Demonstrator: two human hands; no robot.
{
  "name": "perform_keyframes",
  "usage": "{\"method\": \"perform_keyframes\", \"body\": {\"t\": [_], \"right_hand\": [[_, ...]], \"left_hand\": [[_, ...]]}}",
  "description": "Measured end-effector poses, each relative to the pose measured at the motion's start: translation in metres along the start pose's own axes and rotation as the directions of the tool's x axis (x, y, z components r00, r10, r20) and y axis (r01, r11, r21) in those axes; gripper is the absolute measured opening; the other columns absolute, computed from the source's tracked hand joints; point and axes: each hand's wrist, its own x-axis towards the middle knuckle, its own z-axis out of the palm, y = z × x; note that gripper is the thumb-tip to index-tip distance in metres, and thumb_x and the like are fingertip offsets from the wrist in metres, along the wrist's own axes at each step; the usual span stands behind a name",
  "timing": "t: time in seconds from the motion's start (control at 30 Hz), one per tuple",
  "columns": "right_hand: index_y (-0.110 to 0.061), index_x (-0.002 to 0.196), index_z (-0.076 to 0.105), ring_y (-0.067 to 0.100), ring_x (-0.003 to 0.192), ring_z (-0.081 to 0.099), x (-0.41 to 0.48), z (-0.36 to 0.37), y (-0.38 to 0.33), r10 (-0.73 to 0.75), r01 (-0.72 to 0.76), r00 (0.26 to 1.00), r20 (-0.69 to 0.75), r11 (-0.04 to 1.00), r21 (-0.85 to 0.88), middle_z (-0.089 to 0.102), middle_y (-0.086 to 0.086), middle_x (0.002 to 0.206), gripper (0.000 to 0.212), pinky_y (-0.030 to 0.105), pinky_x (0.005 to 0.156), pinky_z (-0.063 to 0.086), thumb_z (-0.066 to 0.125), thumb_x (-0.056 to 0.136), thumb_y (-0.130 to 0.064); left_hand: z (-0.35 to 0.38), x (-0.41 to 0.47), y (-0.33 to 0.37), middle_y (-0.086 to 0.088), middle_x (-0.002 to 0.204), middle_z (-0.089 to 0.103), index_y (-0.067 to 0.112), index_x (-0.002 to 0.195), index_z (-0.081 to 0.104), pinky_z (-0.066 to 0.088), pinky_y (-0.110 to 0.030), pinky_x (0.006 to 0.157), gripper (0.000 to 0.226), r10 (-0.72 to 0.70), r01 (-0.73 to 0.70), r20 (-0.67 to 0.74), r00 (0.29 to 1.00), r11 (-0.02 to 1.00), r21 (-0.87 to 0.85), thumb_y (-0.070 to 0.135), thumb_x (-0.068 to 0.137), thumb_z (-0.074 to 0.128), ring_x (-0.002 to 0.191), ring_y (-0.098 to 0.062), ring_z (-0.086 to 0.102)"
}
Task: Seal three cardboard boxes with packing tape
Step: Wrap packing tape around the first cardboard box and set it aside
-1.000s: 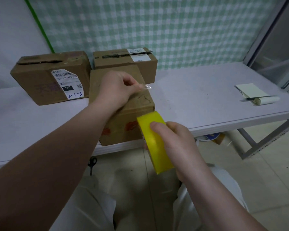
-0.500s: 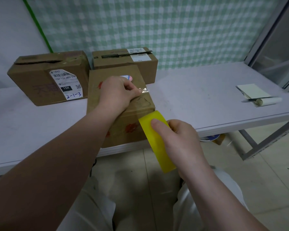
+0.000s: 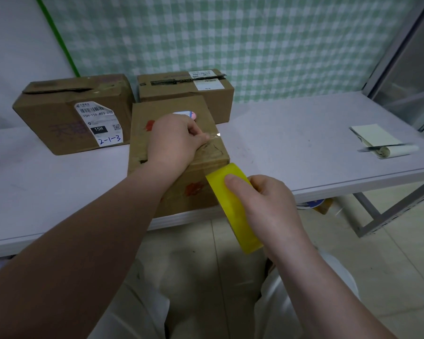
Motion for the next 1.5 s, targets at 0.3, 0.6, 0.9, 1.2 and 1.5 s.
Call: {"method": "perform_keyframes", "body": {"t": [0.3, 0.6, 0.9, 1.2, 1.5], "right_hand": [[0.006, 0.086, 0.062, 0.039, 0.079, 0.059, 0.002, 0.000, -0.004, 0.074, -0.078, 0.995, 0.067, 0.995, 0.059, 0.062, 0.025, 0.084, 0.071, 0.049, 0.067, 0.049, 0.050, 0.065, -0.061], [0.004, 0.091, 0.064, 0.037, 0.086, 0.062, 0.001, 0.000, -0.003, 0.098, -0.108, 0.990, 0.098, 0.989, 0.097, 0.065, 0.023, 0.091, 0.071, 0.050, 0.076, 0.051, 0.051, 0.065, -0.061], [-0.010, 0.064, 0.050, 0.020, 0.058, 0.039, 0.001, 0.003, 0.004, 0.057, -0.068, 0.995, 0.087, 0.989, 0.128, 0.038, 0.005, 0.059, 0.048, 0.035, 0.057, 0.031, 0.053, 0.066, -0.058], [-0.019, 0.057, 0.037, 0.016, 0.053, 0.034, 0.000, 0.005, 0.010, 0.025, -0.033, 0.998, 0.057, 0.989, 0.142, 0.031, -0.006, 0.051, 0.042, 0.032, 0.054, 0.027, 0.054, 0.069, -0.056], [-0.002, 0.069, 0.050, 0.018, 0.058, 0.042, -0.007, 0.013, 0.017, 0.096, -0.122, 0.989, 0.115, 0.960, 0.254, 0.042, 0.001, 0.058, 0.056, 0.035, 0.059, 0.034, 0.054, 0.070, -0.058]], "left_hand": [[0.000, -0.003, 0.007, -0.001, 0.087, 0.060, 0.017, 0.085, 0.065, 0.034, -0.030, 0.063, 0.018, 0.119, -0.115, -0.001, 0.993, 0.955, 0.274, 0.031, 0.090, 0.056, 0.080, -0.015, 0.048], [-0.003, -0.005, 0.011, -0.005, 0.092, 0.054, 0.013, 0.090, 0.057, 0.042, -0.037, 0.063, 0.008, 0.254, -0.259, 0.059, 0.965, 0.909, 0.327, 0.008, 0.090, 0.051, 0.086, -0.028, 0.055], [-0.010, -0.008, -0.002, 0.006, 0.160, 0.000, 0.022, 0.153, 0.008, 0.002, -0.038, 0.118, 0.054, 0.271, -0.485, 0.638, 0.721, 0.855, 0.185, 0.036, 0.103, 0.022, 0.147, -0.007, -0.001], [-0.006, 0.005, 0.003, 0.005, 0.160, -0.010, 0.022, 0.153, -0.003, 0.000, -0.041, 0.119, 0.061, 0.160, -0.455, 0.665, 0.730, 0.839, 0.298, 0.048, 0.100, 0.014, 0.147, -0.012, -0.007], [-0.007, 0.003, 0.001, 0.001, 0.161, -0.009, 0.020, 0.152, -0.005, 0.002, -0.047, 0.119, 0.083, 0.167, -0.478, 0.674, 0.719, 0.823, 0.307, 0.066, 0.085, 0.009, 0.147, -0.016, -0.007]]}}
